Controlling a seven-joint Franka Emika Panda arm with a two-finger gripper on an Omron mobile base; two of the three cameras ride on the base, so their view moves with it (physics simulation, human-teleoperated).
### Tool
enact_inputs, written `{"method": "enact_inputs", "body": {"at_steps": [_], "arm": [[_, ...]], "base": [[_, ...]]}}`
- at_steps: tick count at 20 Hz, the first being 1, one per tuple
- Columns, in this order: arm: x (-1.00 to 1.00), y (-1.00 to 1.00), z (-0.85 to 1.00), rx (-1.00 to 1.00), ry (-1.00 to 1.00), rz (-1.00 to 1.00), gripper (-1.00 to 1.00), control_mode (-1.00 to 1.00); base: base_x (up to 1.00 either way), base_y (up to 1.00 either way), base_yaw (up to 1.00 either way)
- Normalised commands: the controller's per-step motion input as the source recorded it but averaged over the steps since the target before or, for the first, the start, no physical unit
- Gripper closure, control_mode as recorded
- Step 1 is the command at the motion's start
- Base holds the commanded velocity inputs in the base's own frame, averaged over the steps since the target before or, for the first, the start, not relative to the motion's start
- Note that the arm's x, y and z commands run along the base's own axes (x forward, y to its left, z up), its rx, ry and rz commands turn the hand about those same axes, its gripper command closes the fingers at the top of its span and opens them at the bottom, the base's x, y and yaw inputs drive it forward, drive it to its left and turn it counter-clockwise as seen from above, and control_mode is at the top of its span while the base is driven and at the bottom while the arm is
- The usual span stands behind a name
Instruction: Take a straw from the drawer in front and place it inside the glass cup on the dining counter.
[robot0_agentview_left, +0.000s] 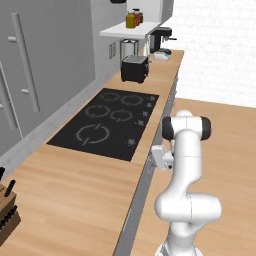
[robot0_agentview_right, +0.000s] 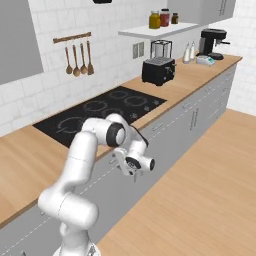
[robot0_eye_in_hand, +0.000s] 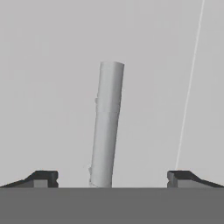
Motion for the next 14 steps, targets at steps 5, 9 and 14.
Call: {"method": "enact_inputs", "body": {"at_steps": [5,9,14], "arm": [[0.37,0.00,-0.21,0.06,0.00,0.00,-1.00,-1.00],[0.20,0.18,-0.10,0.03,0.00,0.00,-1.00,-1.00],[0.15,0.40,-0.15,0.00,0.00,0.00,1.00,-1.00]], "base": [[0.00,0.00,0.00],[0.00,0.00,0.00],[0.00,0.00,0.00]]}}
